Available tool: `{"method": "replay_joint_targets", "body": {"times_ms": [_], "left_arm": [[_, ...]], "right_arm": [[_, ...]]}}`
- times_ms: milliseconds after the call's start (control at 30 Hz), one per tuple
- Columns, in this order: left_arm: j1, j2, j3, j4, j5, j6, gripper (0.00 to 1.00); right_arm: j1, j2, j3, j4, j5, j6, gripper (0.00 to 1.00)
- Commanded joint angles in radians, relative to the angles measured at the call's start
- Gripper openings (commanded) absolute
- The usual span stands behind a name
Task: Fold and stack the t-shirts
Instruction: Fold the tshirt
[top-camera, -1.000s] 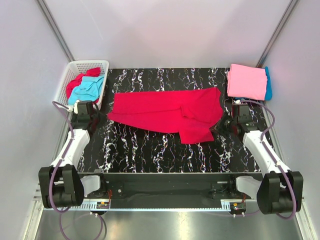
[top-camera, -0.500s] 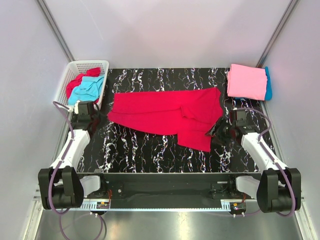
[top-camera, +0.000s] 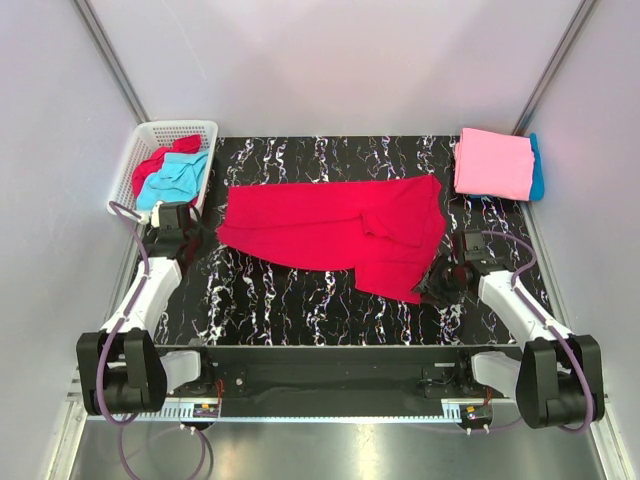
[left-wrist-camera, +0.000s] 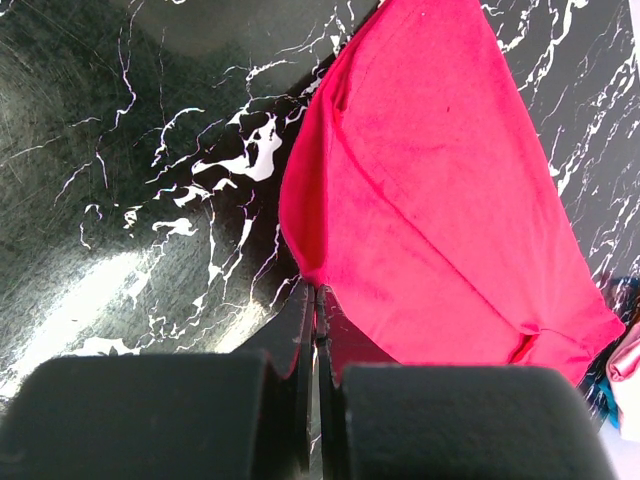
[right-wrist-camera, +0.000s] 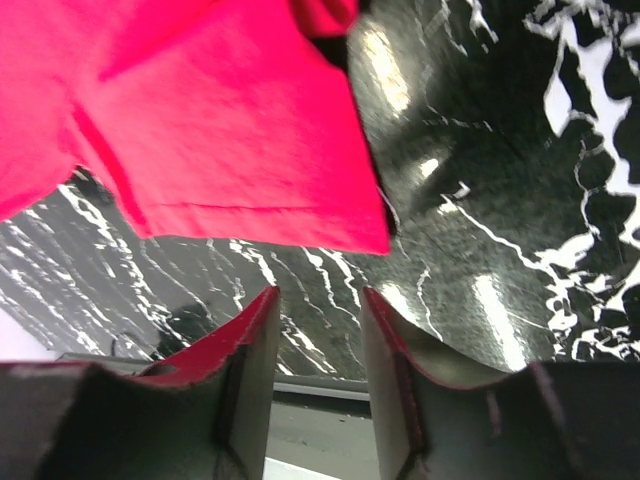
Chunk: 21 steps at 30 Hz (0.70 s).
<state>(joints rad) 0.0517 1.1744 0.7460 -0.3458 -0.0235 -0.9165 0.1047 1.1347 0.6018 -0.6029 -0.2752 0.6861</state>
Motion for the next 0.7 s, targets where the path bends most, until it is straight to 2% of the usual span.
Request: {"method": "replay_joint_targets", "body": {"times_ms": [0, 300, 667], "left_arm": [[-0.006, 0.004, 0.027, 0.039, -0.019, 0.01, 0.0], [-0.01, 0.014, 0.029, 0.048, -0.012, 0.011, 0.0], [-0.009, 0.014, 0.041, 0.048, -0.004, 0.014, 0.0]], "right_arm": [[0.021, -0.013, -0.022, -0.032, 0.047, 0.024, 0.46], [0.033, 0.075, -0.008, 0.011, 0.08, 0.036, 0.52], [0.039, 0.195, 0.015, 0.086, 0.096, 0.032, 0.47]]}}
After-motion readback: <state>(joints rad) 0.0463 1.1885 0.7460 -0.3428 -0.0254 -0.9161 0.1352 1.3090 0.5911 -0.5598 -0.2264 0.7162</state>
